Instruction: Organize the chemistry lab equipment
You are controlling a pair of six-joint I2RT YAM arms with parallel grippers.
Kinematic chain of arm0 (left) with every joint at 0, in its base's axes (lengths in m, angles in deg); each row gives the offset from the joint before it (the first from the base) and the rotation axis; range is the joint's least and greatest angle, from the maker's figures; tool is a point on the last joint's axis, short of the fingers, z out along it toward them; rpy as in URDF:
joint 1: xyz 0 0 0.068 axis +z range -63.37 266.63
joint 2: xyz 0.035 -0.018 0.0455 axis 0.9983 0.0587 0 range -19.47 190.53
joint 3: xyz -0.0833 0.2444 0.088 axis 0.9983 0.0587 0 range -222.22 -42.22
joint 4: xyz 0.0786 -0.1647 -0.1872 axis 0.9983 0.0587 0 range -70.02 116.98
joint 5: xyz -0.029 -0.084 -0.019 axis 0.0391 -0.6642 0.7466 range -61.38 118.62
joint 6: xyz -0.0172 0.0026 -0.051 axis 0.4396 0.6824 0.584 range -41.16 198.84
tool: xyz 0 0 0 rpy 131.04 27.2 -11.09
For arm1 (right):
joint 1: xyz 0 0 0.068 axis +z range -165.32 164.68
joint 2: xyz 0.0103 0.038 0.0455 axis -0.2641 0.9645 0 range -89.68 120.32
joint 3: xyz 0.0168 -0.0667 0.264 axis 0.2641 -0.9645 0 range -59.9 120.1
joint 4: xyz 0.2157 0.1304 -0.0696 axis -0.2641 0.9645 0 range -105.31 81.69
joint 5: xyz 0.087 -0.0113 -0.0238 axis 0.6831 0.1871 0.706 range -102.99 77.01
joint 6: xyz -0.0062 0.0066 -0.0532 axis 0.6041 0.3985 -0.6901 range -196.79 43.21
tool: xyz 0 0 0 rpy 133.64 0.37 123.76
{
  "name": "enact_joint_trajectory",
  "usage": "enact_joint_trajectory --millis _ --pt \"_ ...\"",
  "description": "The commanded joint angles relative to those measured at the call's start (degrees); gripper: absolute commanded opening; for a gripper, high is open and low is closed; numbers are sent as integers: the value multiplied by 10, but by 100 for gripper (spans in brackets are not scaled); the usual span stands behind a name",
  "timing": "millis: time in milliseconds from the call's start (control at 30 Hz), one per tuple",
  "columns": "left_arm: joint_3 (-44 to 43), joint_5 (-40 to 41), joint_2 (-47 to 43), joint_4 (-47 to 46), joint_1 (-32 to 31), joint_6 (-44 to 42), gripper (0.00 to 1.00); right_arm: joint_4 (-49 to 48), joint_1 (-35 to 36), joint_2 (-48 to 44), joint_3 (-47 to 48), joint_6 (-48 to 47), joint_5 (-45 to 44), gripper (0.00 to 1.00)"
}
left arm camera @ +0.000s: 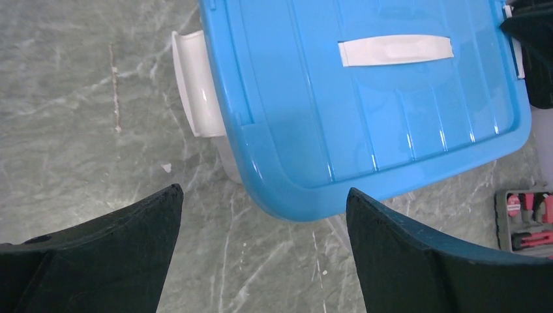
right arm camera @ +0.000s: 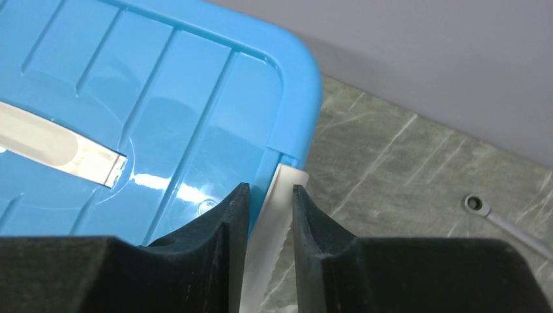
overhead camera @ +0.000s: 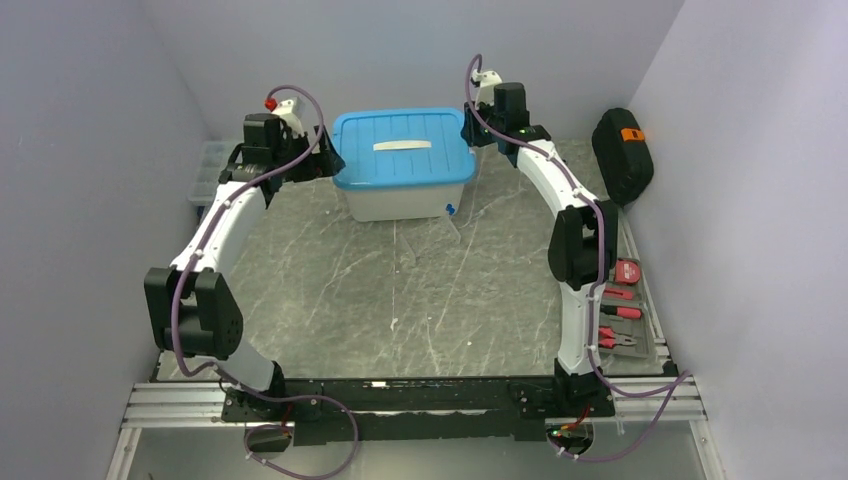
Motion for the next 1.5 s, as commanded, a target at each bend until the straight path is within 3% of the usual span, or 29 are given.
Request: enact_joint_trajectory --millis 0,200,433,567,800,1467 --pt "-12 -40 4 -25 0 26 95 21 -21 31 16 -64 79 0" --pt "-21 -63 46 -49 0 34 87 31 -25 35 26 -92 123 0" --pt "-76 -30 112 -23 -14 5 67 24 -26 29 11 -89 139 0" --pt "-104 -12 141 1 -25 -2 50 21 -25 26 3 -87 137 0" --pt "-56 6 114 -11 -44 10 28 20 -26 35 14 -78 130 0" --pt "141 -37 -19 -80 -86 96 25 4 -21 38 -10 -71 158 0"
